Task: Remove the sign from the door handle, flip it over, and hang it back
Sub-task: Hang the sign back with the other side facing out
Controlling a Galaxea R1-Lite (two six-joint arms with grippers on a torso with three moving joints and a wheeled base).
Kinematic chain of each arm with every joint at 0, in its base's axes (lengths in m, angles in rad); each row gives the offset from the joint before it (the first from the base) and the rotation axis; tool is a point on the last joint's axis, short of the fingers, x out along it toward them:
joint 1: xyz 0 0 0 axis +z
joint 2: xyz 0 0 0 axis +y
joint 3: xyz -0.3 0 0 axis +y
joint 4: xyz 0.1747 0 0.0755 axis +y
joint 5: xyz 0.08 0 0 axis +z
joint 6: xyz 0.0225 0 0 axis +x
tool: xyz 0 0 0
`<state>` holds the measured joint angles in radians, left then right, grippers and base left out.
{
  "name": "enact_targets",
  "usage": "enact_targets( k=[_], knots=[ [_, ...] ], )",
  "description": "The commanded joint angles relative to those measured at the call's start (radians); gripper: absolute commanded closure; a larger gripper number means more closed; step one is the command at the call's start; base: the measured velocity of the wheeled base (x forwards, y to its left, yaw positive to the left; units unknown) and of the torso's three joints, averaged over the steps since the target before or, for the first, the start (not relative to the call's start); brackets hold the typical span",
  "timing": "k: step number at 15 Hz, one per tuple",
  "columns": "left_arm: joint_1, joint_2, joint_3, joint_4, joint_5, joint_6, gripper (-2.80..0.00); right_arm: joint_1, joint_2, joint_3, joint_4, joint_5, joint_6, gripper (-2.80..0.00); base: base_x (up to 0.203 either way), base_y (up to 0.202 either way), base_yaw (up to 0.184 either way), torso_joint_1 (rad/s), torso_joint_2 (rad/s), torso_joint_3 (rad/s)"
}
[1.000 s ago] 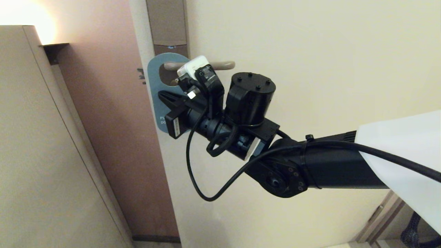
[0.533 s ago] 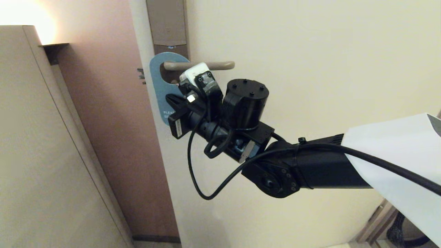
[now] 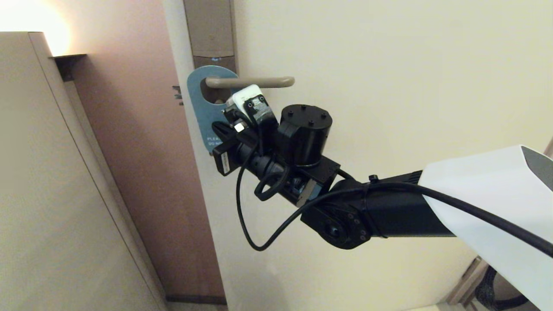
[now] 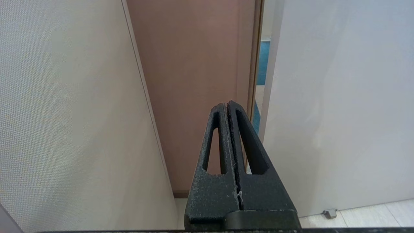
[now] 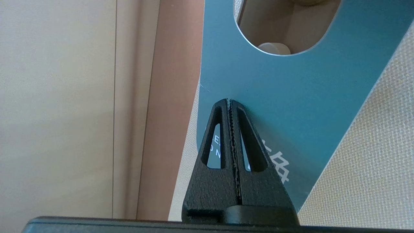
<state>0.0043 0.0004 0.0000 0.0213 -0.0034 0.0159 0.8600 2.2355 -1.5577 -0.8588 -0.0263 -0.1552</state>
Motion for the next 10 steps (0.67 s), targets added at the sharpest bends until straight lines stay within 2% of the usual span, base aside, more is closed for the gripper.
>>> enact_targets(
  k=[1, 6, 10],
  knots=[
    [0.0, 0.0, 0.0, 0.0, 0.0, 0.001, 0.0, -0.001, -0.009, 0.002, -0.005, 0.0, -0.001, 0.0, 0.0, 0.0, 0.0, 0.0, 0.0, 0.0],
    [0.0, 0.0, 0.0, 0.0, 0.0, -0.001, 0.0, -0.016, -0.069, 0.039, 0.0, 0.0, -0.001, 0.0, 0.0, 0.0, 0.0, 0.0, 0.0, 0.0],
    [0.0, 0.0, 0.0, 0.0, 0.0, 0.0, 0.0, -0.029, -0.135, 0.129, 0.002, 0.0, -0.004, 0.0, 0.0, 0.0, 0.0, 0.0, 0.0, 0.0]
  ],
)
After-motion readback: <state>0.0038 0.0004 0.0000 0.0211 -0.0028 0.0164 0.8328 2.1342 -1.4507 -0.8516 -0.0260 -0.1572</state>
